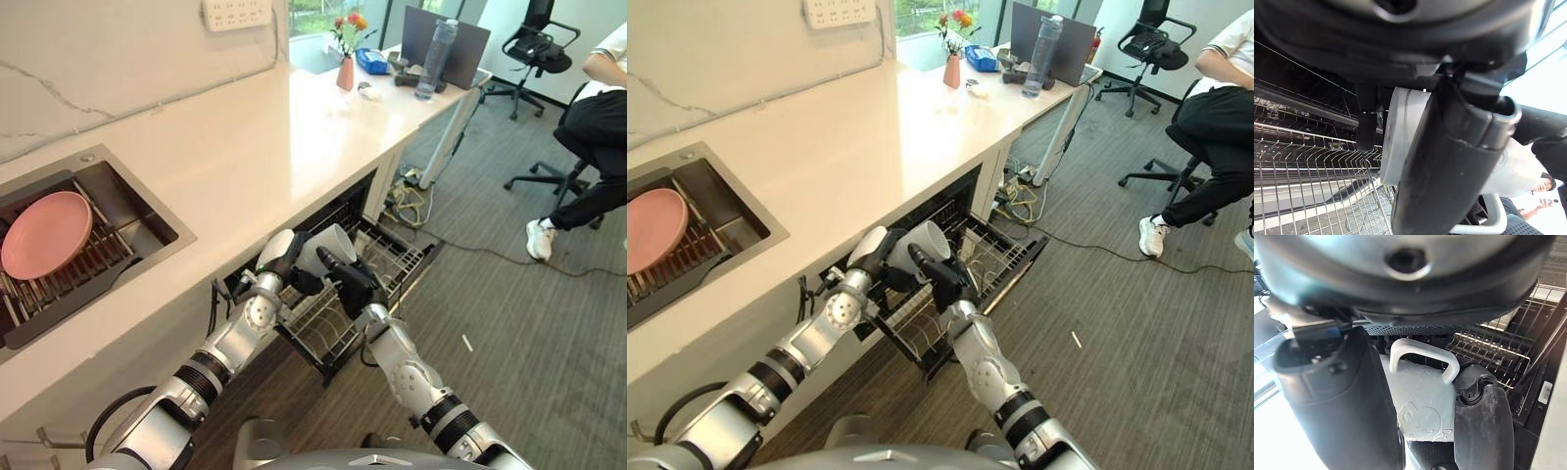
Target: Place the dishes in the dishwasher.
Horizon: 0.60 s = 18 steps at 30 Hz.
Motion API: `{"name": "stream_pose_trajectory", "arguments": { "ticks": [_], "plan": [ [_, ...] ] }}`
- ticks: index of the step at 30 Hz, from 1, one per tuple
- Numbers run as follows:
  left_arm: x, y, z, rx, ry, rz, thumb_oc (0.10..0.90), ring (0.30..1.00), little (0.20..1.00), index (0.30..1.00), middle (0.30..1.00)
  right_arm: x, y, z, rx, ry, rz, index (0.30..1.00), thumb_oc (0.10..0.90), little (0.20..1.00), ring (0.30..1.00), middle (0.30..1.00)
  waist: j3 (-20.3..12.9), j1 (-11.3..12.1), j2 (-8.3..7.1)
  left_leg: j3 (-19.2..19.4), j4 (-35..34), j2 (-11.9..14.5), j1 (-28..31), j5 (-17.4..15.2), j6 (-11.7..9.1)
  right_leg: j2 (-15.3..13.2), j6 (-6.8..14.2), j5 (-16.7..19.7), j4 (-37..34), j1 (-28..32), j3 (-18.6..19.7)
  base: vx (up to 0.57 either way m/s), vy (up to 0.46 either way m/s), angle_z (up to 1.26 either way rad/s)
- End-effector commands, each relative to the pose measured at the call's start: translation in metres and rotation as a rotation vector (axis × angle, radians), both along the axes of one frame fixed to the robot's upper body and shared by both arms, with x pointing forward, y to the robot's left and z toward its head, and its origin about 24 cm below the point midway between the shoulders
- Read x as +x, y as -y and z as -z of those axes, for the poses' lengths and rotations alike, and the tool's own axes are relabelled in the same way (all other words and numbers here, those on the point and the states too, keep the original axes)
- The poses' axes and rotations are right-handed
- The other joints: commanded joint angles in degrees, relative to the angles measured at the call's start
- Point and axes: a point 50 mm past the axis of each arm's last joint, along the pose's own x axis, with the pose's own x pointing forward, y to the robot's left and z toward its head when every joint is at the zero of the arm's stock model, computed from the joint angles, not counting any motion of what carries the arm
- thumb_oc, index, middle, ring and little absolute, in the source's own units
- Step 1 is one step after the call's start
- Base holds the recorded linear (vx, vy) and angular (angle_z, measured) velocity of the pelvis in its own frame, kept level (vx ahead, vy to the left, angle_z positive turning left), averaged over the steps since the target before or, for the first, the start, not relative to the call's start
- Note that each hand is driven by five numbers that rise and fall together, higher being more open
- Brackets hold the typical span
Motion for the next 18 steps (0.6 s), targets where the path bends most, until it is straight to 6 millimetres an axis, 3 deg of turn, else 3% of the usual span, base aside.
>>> {"name": "stream_pose_trajectory", "arguments": {
  "ticks": [1, 6, 8, 10, 12, 13, 14, 16, 17, 18],
  "plan": [
    [0.012, 0.064, -0.049, -0.126, 0.211, 0.219, 0.8, 0.9, 0.9, 0.9, 0.9, 0.032, -0.05, -0.098, 0.346, 0.312, -0.026, 0.3, 0.4, 0.3, 0.3, 0.3, -0.84, 2.03, 1.13, -0.37, -8.07, -1.24, 7.5, -0.76, 1.39, -6.19, 4.42, -2.01, 6.25, -1.72, 1.33, -0.01, 0.007, 0.07],
    [0.0, 0.049, -0.025, -0.145, 0.118, 0.177, 0.8, 0.9, 0.9, 0.9, 0.9, 0.042, -0.032, -0.11, 0.379, 0.354, 0.081, 0.3, 0.4, 0.3, 0.3, 0.3, -1.11, 2.33, 1.66, -0.57, -8.0, -1.69, 7.82, -1.17, 1.72, -6.95, 4.63, -2.11, 7.12, -1.71, 0.76, 0.0, 0.013, 0.08],
    [-0.007, 0.035, -0.017, -0.167, 0.088, 0.14, 0.8, 0.9, 0.9, 0.9, 0.9, 0.046, -0.021, -0.115, 0.372, 0.378, 0.132, 0.3, 0.4, 0.3, 0.3, 0.3, -1.32, 2.71, 1.93, -0.66, -7.98, -1.77, 7.84, -1.22, 1.85, -7.17, 4.69, -2.23, 7.31, -1.79, 0.7, -0.01, 0.013, 0.03],
    [-0.023, 0.004, 0.006, -0.209, -0.002, 0.046, 0.8, 0.9, 0.9, 0.9, 0.9, 0.05, -0.003, -0.109, 0.309, 0.384, 0.179, 0.3, 0.4, 0.3, 0.3, 0.3, -1.32, 3.48, 2.19, -0.82, -7.87, -1.97, 7.8, -1.26, 2.03, -7.56, 4.83, -2.24, 7.65, -1.81, 0.44, 0.0, 0.0, 0.0],
    [-0.031, -0.007, 0.014, -0.209, -0.037, 0.016, 0.8, 0.9, 0.9, 0.9, 0.9, 0.051, 0.004, -0.104, 0.287, 0.378, 0.192, 0.3, 0.4, 0.3, 0.3, 0.3, -1.38, 3.71, 2.19, -0.9, -7.89, -2.02, 7.78, -1.29, 2.1, -7.65, 4.87, -2.26, 7.72, -1.8, 0.35, 0.0, 0.0, 0.0],
    [-0.054, -0.038, 0.038, -0.181, -0.14, -0.07, 0.8, 0.9, 0.9, 0.9, 0.9, 0.052, 0.025, -0.096, 0.232, 0.368, 0.243, 0.3, 0.4, 0.3, 0.3, 0.3, -1.43, 4.48, 2.27, -1.04, -8.13, -2.18, 7.84, -1.25, 2.26, -7.85, 4.95, -2.13, 7.76, -1.69, 0.04, 0.0, 0.019, 0.03],
    [-0.055, -0.039, 0.039, -0.181, -0.143, -0.071, 0.8, 0.9, 0.9, 0.9, 0.9, 0.051, 0.024, -0.095, 0.232, 0.366, 0.242, 0.3, 0.4, 0.3, 0.3, 0.3, -1.53, 4.44, 2.24, -1.02, -8.16, -2.18, 7.88, -1.25, 2.27, -7.85, 4.96, -2.13, 7.75, -1.67, 0.04, 0.0, 0.022, 0.05],
    [-0.091, -0.072, 0.07, -0.168, -0.3, -0.184, 0.8, 0.9, 0.9, 0.9, 0.9, 0.053, 0.049, -0.089, 0.158, 0.37, 0.305, 0.3, 0.4, 0.3, 0.3, 0.3, -1.63, 5.41, 2.22, -1.1, -8.51, -2.25, 8.13, -1.24, 2.41, -7.95, 5.06, -1.88, 7.31, -1.31, -0.32, 0.0, 0.011, 0.07],
    [-0.091, -0.072, 0.07, -0.168, -0.3, -0.184, 0.8, 0.9, 0.9, 0.9, 0.9, 0.053, 0.049, -0.089, 0.158, 0.37, 0.305, 0.3, 0.4, 0.3, 0.3, 0.3, -1.63, 5.41, 2.22, -1.1, -8.51, -2.25, 8.13, -1.24, 2.41, -7.95, 5.06, -1.88, 7.31, -1.31, -0.32, 0.0, 0.013, 0.09],
    [-0.131, -0.095, 0.101, -0.216, -0.478, -0.315, 0.8, 0.9, 0.9, 0.9, 0.9, 0.052, 0.067, -0.082, 0.098, 0.359, 0.328, 0.3, 0.4, 0.3, 0.3, 0.3, -1.76, 6.29, 2.22, -1.01, -8.84, -2.16, 8.37, -1.38, 2.45, -7.99, 5.13, -1.91, 6.99, -0.98, -0.89, -0.02, 0.015, 0.06]
  ]
}}
